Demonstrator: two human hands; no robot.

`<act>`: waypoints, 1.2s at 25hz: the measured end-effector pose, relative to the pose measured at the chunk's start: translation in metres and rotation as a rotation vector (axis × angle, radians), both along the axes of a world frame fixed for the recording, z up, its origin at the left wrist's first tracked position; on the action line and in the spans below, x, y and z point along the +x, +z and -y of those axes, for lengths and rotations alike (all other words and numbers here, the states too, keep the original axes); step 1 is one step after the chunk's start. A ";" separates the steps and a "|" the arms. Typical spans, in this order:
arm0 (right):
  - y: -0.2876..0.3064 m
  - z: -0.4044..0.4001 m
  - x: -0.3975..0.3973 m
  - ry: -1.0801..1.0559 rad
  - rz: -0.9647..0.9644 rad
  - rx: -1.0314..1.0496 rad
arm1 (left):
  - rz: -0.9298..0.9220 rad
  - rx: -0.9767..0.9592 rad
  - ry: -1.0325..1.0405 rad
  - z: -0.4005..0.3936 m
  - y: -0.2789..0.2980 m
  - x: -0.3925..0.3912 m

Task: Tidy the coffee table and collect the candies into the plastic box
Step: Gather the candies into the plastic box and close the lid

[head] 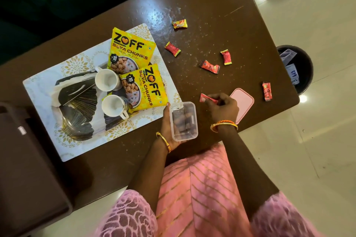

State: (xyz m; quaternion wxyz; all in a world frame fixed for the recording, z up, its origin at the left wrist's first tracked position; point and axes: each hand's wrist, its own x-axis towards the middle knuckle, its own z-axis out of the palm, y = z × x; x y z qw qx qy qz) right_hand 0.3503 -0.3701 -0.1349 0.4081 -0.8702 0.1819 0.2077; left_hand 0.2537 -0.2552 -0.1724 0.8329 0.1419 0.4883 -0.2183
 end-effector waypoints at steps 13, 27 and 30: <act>0.004 -0.016 -0.021 -0.049 0.166 0.085 | 0.008 -0.042 -0.023 0.001 -0.011 0.000; -0.055 -0.029 0.106 0.400 0.150 -0.286 | 0.060 -0.127 -0.018 0.006 -0.022 0.021; -0.045 -0.027 0.101 0.327 0.102 -0.208 | 0.053 -0.125 -0.019 0.007 -0.021 0.022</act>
